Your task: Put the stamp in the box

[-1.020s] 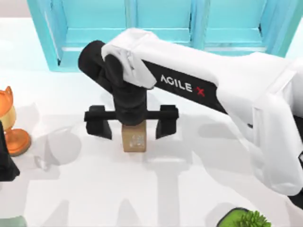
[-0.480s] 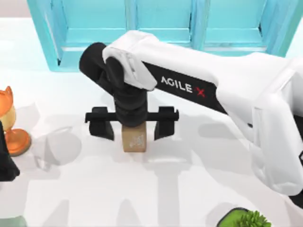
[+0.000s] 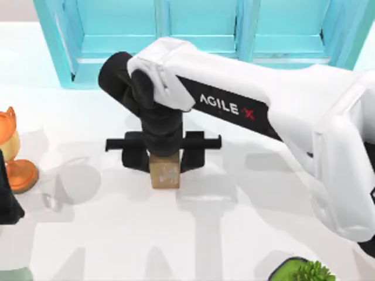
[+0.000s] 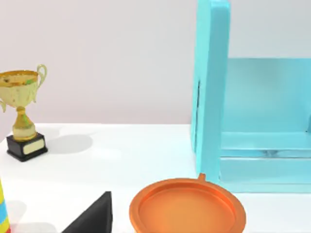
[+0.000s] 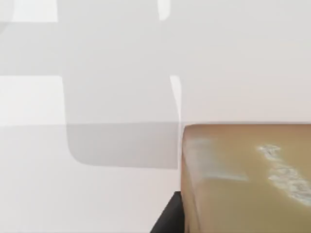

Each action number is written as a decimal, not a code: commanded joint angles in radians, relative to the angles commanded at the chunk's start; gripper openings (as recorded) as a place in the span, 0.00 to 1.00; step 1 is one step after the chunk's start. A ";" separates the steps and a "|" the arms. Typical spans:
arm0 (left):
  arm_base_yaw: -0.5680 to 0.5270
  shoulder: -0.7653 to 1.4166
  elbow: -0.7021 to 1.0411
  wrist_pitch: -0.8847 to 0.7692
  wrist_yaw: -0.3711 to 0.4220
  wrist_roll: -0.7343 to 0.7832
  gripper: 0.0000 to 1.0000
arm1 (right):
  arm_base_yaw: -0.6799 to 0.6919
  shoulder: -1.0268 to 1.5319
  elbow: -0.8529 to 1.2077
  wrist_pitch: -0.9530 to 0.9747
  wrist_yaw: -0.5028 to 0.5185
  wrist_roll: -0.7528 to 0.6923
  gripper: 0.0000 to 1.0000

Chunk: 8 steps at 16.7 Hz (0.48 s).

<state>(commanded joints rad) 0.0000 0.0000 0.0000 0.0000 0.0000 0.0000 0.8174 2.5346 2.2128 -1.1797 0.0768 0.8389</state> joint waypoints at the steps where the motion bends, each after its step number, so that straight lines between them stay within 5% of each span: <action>1: 0.000 0.000 0.000 0.000 0.000 0.000 1.00 | 0.000 0.000 0.000 0.000 0.000 0.000 0.10; 3: 0.000 0.000 0.000 0.000 0.000 0.000 1.00 | 0.000 0.000 0.000 0.000 0.000 0.000 0.00; 8: 0.000 0.000 0.000 0.000 0.000 0.000 1.00 | 0.000 0.000 0.000 0.000 0.000 0.000 0.00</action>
<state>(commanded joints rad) 0.0000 0.0000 0.0000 0.0000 0.0000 0.0000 0.8174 2.5346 2.2128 -1.1797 0.0768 0.8389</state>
